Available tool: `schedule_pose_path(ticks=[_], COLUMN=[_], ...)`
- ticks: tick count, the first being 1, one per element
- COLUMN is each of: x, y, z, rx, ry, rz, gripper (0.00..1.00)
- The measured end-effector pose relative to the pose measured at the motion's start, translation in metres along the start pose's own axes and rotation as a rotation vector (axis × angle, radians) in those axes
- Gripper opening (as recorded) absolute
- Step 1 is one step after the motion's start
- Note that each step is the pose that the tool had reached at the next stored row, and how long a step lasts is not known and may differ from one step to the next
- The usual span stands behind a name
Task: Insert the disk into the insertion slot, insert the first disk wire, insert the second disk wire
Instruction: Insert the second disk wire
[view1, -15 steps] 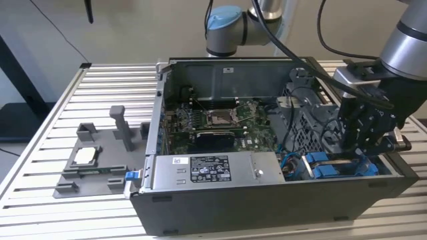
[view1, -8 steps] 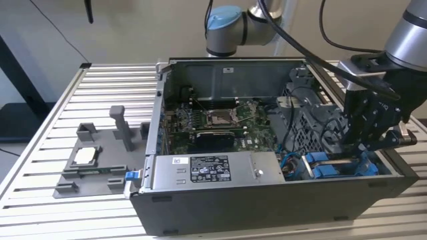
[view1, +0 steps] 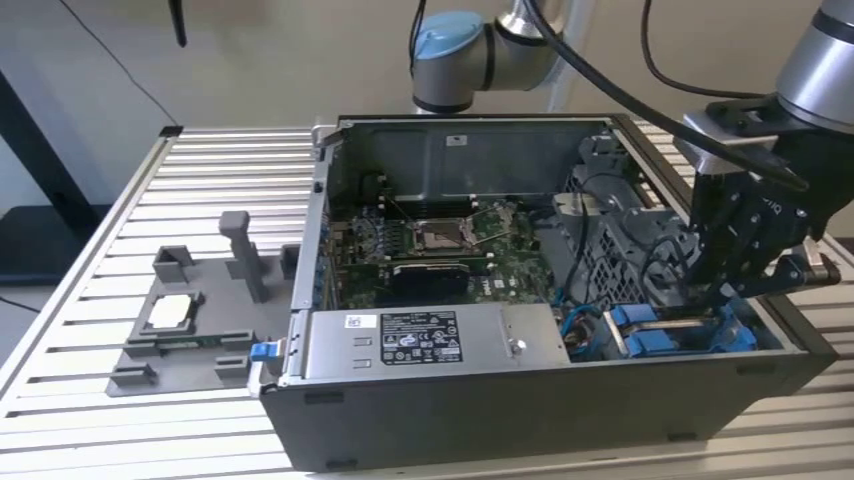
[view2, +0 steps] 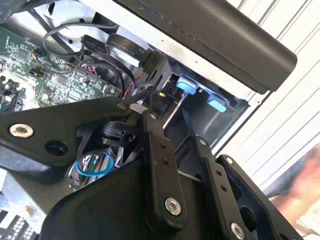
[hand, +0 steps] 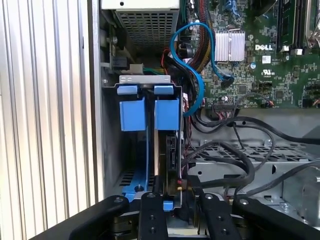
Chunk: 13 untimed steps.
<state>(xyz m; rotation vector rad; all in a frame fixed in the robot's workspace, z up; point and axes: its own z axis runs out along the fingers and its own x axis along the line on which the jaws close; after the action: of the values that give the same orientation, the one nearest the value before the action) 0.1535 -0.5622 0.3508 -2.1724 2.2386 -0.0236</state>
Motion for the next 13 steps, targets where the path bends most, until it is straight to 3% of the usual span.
schedule_pose_path(ticks=[13], x=[-0.0001], y=[-0.0003], z=[-0.0118], rx=[-0.0001], ry=[-0.0003], rz=[0.000], gripper=[0.33])
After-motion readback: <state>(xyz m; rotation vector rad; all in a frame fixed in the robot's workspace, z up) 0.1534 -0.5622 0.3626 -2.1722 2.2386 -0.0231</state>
